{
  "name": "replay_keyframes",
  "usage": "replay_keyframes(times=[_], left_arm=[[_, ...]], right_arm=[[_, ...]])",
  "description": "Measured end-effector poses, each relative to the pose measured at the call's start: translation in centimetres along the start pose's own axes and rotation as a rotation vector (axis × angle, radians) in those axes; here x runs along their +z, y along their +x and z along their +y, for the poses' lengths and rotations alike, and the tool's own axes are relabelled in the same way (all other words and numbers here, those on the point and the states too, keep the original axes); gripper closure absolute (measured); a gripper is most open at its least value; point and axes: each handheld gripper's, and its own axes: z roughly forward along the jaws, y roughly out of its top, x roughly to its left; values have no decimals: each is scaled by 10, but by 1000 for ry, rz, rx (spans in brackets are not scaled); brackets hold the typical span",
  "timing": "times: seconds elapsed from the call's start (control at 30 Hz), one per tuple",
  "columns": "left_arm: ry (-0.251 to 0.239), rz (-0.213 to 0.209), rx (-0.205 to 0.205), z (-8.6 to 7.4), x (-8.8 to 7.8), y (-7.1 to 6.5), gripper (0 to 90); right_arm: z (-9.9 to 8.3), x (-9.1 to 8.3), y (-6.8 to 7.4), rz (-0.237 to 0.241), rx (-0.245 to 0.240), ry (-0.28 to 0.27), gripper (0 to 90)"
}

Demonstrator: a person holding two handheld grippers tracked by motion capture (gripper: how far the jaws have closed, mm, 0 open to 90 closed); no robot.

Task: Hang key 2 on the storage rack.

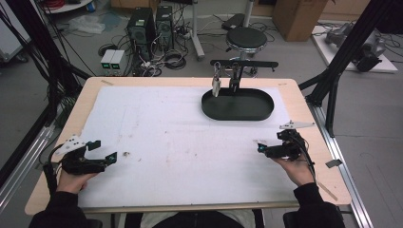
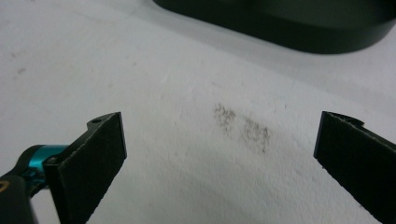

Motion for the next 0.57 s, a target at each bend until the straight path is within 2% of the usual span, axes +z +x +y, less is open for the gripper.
replay_keyframes(times=[0.1, 0.23, 0.57], left_arm=[[2, 1, 2, 0, 0, 0, 105], [4, 3, 1, 0, 0, 0, 105], [10, 3, 3, -1, 1, 0, 105]], right_arm=[[-10, 0, 0, -6, 2, 12, 16], [-21, -2, 0, 13, 7, 3, 16], [-32, -2, 3, 13, -7, -6, 15]])
